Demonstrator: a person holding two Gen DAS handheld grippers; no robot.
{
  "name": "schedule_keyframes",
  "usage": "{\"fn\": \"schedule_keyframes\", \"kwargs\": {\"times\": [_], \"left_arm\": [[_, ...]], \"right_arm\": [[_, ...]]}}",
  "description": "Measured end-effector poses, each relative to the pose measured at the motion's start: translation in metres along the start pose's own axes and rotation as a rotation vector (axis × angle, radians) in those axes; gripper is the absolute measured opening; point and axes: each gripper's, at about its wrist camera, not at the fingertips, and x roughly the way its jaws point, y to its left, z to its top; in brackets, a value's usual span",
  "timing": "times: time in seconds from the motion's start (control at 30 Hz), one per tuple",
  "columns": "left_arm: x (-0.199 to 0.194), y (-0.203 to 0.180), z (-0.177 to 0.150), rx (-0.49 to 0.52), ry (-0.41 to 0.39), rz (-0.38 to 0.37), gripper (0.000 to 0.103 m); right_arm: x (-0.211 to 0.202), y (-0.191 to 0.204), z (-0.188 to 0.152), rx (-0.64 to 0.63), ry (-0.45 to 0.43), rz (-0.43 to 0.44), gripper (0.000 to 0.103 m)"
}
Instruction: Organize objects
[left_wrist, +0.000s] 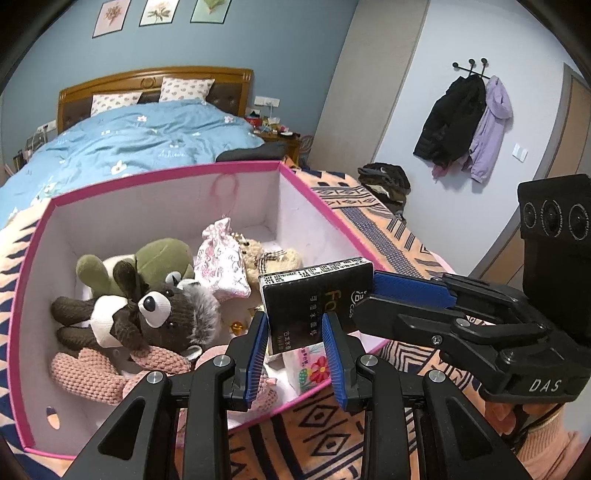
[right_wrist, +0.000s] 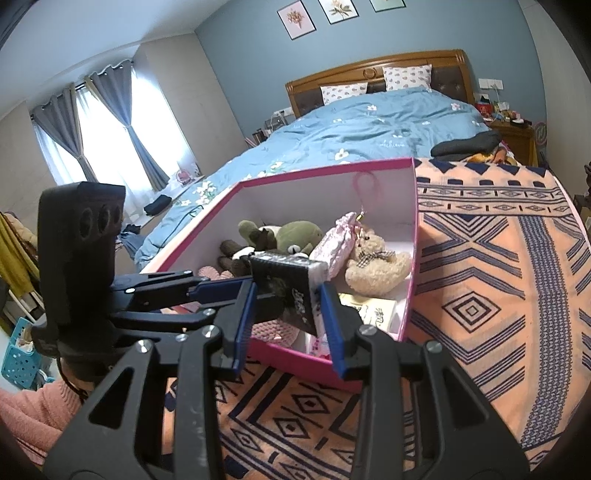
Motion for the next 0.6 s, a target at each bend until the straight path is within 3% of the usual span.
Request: {"fn": "schedule_keyframes", "kwargs": {"times": [0.3, 0.57, 0.6], "left_arm": [[0.015, 0.009, -0.004, -0.036, 0.033, 0.003, 0.033], [-0.007, 0.007, -0.014, -0.016, -0.047, 0.083, 0.064], [-0.011, 0.007, -0.017, -0.016, -0.060, 0.092, 0.072]], "right_arm": [[0.017, -0.006, -0.003, 0.013, 0.046, -0.046, 0.041], [0.012, 0.005, -0.004, -0.026, 0.020, -0.069, 0.045], [0.010, 0.007, -0.005, -0.032, 0.013, -0.072, 0.047]]}}
